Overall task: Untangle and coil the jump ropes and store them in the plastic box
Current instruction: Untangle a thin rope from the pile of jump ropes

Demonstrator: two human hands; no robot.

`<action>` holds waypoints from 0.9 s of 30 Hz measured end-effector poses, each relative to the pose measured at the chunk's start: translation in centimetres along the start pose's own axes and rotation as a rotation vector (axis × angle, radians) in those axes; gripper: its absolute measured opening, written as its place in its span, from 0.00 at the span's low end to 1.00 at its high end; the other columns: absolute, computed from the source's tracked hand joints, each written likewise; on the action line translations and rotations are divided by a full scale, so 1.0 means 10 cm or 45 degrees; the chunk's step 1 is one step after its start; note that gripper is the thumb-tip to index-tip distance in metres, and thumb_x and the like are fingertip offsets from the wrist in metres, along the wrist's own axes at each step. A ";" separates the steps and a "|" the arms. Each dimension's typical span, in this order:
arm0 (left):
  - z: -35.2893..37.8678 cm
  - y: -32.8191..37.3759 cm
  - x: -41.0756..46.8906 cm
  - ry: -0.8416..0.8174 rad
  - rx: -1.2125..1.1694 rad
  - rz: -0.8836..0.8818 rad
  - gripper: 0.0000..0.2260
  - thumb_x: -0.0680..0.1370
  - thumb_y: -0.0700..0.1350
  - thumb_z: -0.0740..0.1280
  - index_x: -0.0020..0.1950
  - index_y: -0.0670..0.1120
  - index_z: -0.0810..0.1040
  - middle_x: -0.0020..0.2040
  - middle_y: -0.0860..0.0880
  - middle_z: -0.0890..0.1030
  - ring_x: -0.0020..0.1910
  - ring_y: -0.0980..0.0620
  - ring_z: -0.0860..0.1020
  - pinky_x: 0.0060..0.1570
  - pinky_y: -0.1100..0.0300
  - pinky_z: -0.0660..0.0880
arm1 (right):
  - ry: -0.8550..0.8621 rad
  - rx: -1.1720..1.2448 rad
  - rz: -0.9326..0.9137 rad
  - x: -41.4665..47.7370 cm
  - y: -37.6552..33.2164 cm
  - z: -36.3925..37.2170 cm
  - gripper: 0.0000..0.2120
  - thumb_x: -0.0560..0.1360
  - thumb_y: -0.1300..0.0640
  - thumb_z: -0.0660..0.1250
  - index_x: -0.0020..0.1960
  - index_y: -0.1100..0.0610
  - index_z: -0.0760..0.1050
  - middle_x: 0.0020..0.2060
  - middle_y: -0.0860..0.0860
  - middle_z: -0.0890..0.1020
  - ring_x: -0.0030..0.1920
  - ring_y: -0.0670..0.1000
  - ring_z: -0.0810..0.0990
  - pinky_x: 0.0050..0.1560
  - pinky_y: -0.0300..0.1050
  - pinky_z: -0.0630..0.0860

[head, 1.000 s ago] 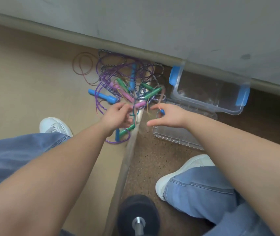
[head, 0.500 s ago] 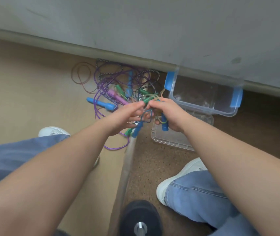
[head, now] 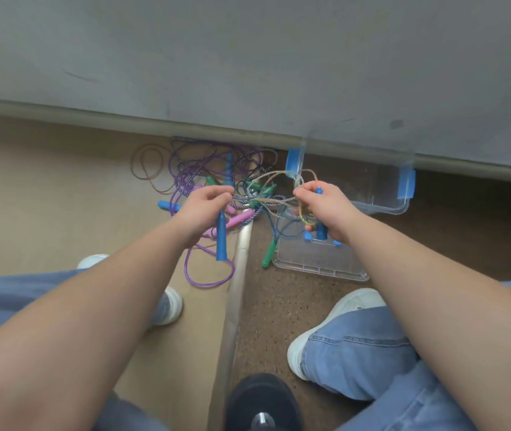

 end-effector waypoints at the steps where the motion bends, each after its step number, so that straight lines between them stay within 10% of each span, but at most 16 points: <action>1: 0.00 -0.01 0.00 -0.002 0.060 0.009 0.10 0.82 0.45 0.64 0.61 0.47 0.82 0.44 0.49 0.81 0.37 0.55 0.77 0.46 0.51 0.82 | 0.022 0.010 -0.013 0.00 0.00 0.01 0.05 0.79 0.52 0.67 0.45 0.51 0.76 0.45 0.54 0.79 0.50 0.55 0.81 0.29 0.43 0.77; 8: 0.12 -0.07 -0.13 -0.098 0.339 0.079 0.10 0.79 0.52 0.66 0.49 0.49 0.84 0.36 0.49 0.76 0.32 0.53 0.71 0.36 0.60 0.71 | 0.077 0.109 -0.076 -0.07 -0.06 -0.03 0.05 0.80 0.52 0.67 0.48 0.53 0.74 0.49 0.53 0.84 0.52 0.53 0.81 0.28 0.43 0.76; 19: -0.13 0.03 0.01 0.221 -0.121 0.092 0.05 0.80 0.48 0.66 0.49 0.52 0.82 0.32 0.59 0.84 0.45 0.54 0.76 0.52 0.61 0.73 | 0.021 -0.109 -0.108 -0.14 -0.09 -0.06 0.05 0.76 0.58 0.71 0.49 0.51 0.77 0.47 0.54 0.85 0.47 0.52 0.82 0.31 0.43 0.77; 23: -0.19 0.04 0.05 0.384 -0.083 0.115 0.09 0.80 0.47 0.63 0.54 0.48 0.83 0.29 0.60 0.82 0.38 0.53 0.73 0.35 0.66 0.72 | -0.091 -0.087 -0.114 -0.18 -0.14 0.03 0.04 0.76 0.60 0.70 0.48 0.52 0.78 0.40 0.52 0.84 0.43 0.50 0.80 0.27 0.41 0.73; 27: -0.06 0.03 0.08 0.166 0.024 0.060 0.07 0.77 0.43 0.64 0.49 0.50 0.82 0.35 0.53 0.85 0.44 0.53 0.81 0.48 0.57 0.74 | -0.173 -0.081 -0.146 -0.22 -0.25 0.13 0.02 0.77 0.59 0.69 0.48 0.53 0.77 0.44 0.52 0.83 0.46 0.50 0.81 0.26 0.40 0.71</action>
Point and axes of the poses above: each hand's wrist, its own x-axis towards the middle knuckle, its own z-axis out of the palm, y = z × x, the point moved 6 cm from there along x, towards the middle knuckle
